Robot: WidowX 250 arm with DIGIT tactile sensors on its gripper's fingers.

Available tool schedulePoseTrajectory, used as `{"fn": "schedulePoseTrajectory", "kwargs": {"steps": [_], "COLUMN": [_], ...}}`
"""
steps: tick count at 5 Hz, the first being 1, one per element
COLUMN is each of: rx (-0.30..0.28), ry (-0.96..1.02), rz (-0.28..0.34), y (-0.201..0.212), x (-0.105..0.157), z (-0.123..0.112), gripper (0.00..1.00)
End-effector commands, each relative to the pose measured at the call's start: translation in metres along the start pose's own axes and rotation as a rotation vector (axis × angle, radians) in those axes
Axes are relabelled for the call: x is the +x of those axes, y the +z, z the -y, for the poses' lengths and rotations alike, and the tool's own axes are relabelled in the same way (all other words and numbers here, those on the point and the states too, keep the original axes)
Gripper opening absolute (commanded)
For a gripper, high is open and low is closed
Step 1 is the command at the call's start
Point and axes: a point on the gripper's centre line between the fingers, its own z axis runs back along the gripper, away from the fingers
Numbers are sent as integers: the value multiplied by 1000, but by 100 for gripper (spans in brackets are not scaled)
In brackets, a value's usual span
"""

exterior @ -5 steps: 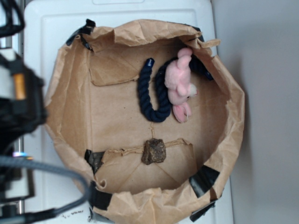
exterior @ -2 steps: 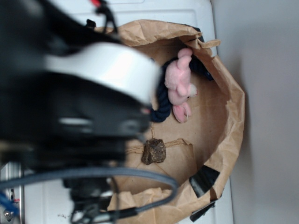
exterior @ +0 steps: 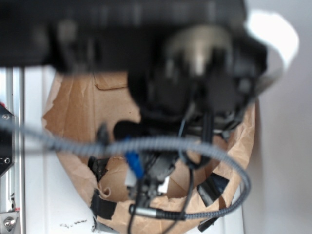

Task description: Grab the rock.

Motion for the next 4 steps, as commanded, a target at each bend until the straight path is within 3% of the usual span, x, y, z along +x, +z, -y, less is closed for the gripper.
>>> {"fn": "schedulePoseTrajectory", "kwargs": {"steps": [1,2,3,4], "rx": [16,16,12,43], "ry": [-3,-3,-77,-106], "rz": [57,57,17,-13], "y": [15,15,-3,-29], "x": [6,6,-4,-8], "z": [1,1,1,-11], "gripper": [100,100,100,100]}}
